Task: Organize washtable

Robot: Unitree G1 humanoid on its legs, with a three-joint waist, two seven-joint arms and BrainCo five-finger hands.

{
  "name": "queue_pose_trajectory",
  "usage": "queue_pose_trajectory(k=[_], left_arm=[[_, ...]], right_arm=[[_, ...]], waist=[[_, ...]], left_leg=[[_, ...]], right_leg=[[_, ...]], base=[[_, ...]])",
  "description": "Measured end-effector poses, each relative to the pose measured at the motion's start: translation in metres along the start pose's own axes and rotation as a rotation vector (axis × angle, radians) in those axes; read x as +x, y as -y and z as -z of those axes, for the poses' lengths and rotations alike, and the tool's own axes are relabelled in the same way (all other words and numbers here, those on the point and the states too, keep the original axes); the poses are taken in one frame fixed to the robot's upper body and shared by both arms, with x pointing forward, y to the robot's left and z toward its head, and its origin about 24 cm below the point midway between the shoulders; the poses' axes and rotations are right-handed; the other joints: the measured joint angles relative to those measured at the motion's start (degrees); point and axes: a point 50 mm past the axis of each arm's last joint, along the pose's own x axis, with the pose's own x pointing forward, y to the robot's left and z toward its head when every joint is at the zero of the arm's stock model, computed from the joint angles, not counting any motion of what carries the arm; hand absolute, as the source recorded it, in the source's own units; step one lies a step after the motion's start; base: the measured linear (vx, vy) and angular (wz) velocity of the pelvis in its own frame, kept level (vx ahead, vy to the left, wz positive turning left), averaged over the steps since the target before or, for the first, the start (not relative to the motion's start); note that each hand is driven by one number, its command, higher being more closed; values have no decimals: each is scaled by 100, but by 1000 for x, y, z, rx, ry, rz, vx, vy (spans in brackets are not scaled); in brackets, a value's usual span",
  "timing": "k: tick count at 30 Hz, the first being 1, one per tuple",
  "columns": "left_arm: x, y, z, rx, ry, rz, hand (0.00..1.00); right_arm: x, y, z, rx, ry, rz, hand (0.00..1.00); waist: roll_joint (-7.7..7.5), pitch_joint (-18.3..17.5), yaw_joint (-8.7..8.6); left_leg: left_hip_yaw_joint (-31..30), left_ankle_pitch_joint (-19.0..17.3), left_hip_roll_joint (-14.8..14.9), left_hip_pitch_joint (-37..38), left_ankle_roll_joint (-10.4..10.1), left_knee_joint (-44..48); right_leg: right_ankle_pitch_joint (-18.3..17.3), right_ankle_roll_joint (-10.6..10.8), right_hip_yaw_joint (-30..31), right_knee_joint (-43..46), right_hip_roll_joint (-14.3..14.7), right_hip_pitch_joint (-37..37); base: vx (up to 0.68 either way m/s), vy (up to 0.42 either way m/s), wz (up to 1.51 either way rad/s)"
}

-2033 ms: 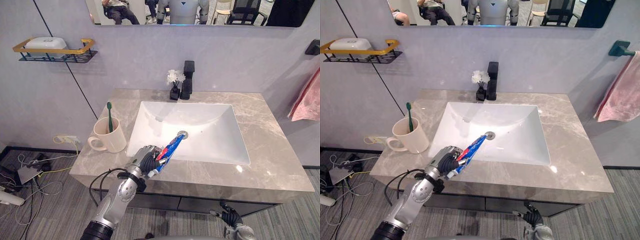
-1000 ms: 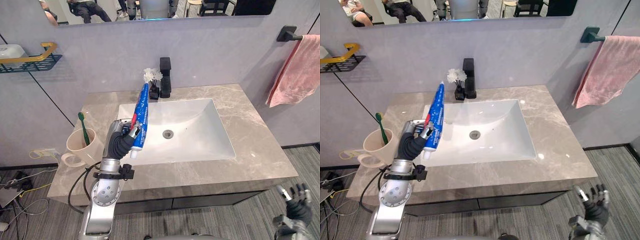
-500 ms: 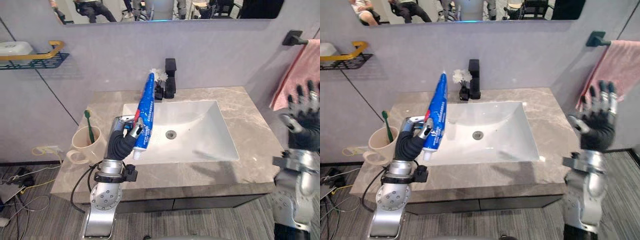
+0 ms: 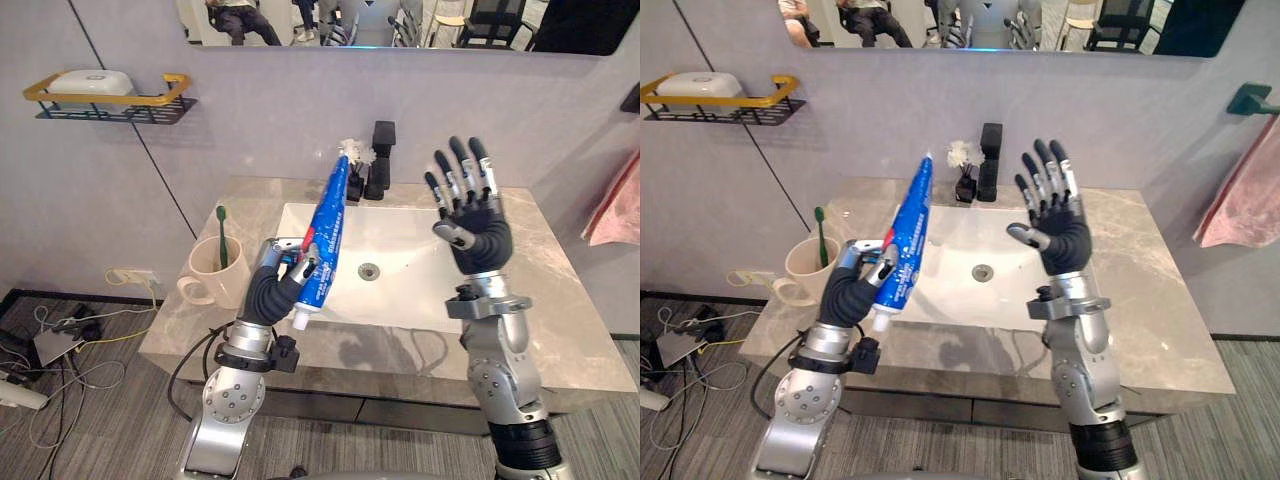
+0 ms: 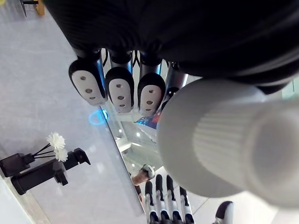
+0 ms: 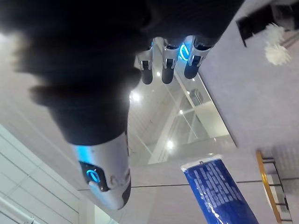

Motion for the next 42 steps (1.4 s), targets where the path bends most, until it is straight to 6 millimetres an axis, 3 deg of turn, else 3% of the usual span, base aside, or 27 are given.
queue_pose_trajectory(k=[6, 17, 28, 42], left_arm=[[-1, 10, 5, -25, -25, 20, 100], [-1, 22, 8, -53, -37, 55, 100], [-3, 28, 12, -60, -69, 72, 100], [-3, 27, 12, -60, -70, 55, 100]], right_arm=[[5, -20, 29, 127, -92, -45, 0], [-2, -35, 59, 319, -219, -48, 0], [-6, -34, 70, 406, -259, -14, 0], [-7, -30, 69, 451, -232, 29, 0]], waist=[[-29, -18, 23], [-78, -50, 12], [-139, -89, 10], [-145, -93, 10]], left_leg=[[-64, 55, -3, -21, -3, -14], [-95, 85, 2, -43, -12, -40], [-134, 126, 6, -63, -16, -23], [-126, 131, 10, -63, -15, -38]], right_leg=[[2, -2, -40, 6, -7, 3], [4, -6, -67, 3, 13, -6], [16, -24, -111, 4, 19, -5], [23, -33, -108, 0, 19, -6]], base=[[-43, -3, 6], [-22, -4, 1], [-22, -2, 2], [-3, 0, 0]])
